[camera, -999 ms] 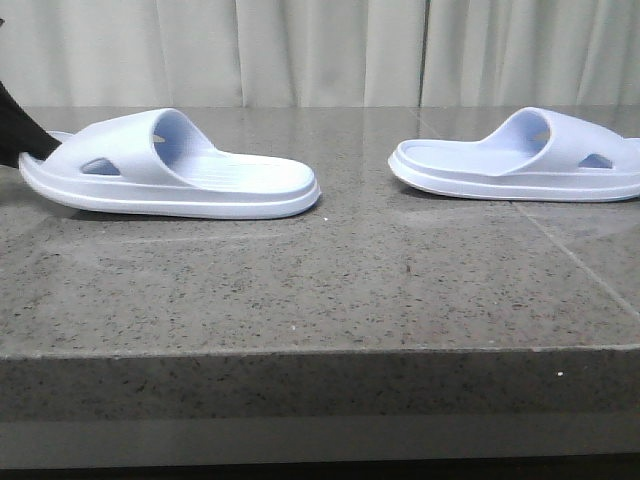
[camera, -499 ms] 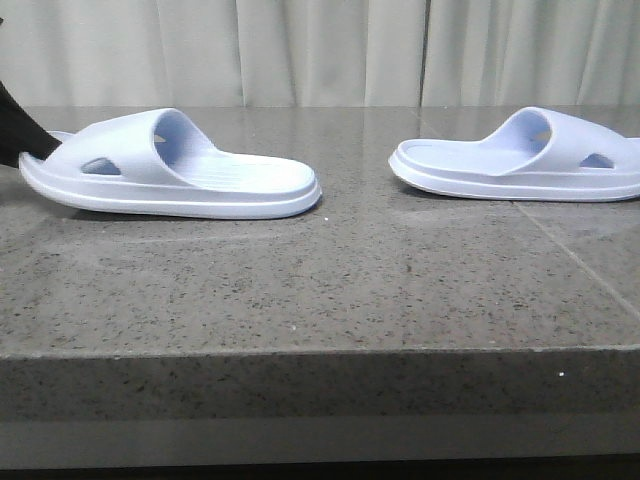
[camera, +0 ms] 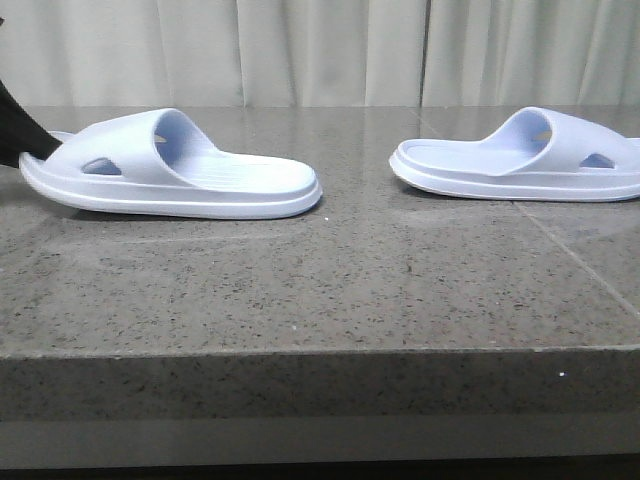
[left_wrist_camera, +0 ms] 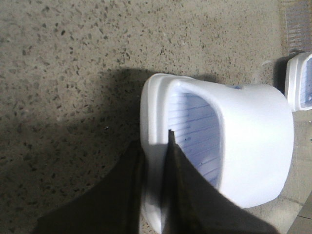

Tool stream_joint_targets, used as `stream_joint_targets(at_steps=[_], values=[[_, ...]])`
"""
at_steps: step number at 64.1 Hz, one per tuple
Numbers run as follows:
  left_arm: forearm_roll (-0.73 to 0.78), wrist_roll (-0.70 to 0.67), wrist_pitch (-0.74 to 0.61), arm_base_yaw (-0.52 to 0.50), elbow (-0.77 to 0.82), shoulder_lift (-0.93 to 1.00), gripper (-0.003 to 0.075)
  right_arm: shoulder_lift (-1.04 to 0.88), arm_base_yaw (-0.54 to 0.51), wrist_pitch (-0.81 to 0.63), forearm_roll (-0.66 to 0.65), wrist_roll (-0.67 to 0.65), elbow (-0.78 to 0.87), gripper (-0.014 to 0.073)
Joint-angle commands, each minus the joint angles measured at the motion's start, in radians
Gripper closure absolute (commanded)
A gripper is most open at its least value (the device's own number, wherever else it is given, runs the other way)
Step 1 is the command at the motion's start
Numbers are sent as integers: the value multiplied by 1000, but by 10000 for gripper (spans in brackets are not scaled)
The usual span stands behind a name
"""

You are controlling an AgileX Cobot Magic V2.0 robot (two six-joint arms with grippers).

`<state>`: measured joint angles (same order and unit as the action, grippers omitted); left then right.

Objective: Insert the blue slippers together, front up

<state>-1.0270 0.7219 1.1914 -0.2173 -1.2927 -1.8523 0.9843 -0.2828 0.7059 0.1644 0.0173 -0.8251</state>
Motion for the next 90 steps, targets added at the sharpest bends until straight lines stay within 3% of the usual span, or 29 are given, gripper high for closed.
stream_joint_targets(at_steps=[1, 20, 32, 65, 90], values=[[-60, 8, 66, -1, -30, 44, 741, 73, -43, -5, 95, 67, -66, 149], [-60, 8, 66, -1, -30, 44, 741, 341, -115, 166, 528, 423, -242, 149], [-60, 8, 66, -1, -30, 44, 741, 472, -115, 179, 679, 553, -320, 149], [-60, 8, 66, -1, -30, 44, 741, 778, -115, 234, 700, 578, -542, 149], [-60, 8, 66, -1, -30, 44, 741, 893, -114, 319, 761, 646, -592, 150]])
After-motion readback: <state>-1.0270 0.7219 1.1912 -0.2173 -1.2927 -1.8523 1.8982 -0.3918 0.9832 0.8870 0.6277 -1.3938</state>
